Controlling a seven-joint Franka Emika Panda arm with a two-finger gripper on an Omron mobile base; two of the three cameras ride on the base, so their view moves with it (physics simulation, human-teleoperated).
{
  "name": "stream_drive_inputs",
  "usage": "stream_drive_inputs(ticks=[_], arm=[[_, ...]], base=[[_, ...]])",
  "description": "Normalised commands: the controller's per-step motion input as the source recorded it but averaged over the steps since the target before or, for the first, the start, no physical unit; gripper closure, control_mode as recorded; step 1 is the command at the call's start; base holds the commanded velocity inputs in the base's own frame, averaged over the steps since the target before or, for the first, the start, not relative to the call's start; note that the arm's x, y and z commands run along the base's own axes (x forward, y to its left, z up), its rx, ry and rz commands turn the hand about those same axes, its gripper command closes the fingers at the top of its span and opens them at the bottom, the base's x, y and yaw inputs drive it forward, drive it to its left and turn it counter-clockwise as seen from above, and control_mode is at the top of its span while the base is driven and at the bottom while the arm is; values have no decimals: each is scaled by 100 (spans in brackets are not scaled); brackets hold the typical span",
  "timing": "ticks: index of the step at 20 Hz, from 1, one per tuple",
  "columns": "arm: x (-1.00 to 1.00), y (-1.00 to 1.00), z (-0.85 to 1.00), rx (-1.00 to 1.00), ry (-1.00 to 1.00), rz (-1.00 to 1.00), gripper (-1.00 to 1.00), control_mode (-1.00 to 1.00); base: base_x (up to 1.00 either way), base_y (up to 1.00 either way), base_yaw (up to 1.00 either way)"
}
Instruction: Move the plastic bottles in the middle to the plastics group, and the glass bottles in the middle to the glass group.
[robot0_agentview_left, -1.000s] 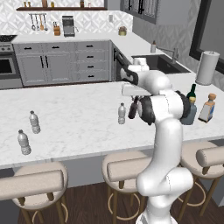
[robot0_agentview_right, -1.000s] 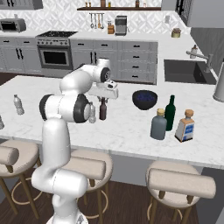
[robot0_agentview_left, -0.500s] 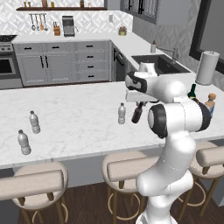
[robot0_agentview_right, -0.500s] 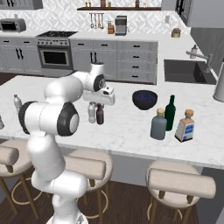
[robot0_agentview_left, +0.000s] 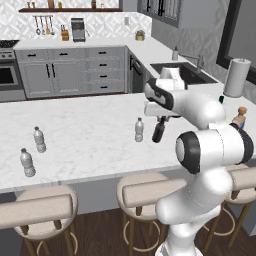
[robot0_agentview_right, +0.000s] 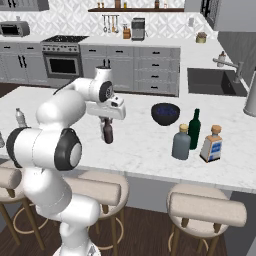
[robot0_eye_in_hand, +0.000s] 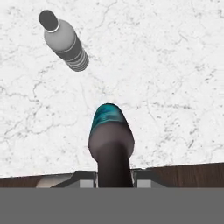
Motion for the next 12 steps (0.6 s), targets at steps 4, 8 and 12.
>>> stream_drive_inputs(ticks=[4,8,12], arm=[[-44,-37,16,-4,0,-1,100,-100],[-38,-73,5,0,0,-11,100,-100],[-19,-85,0,0,0,-11,100,-100]], base=[[0,0,0],[0,0,0],[0,0,0]])
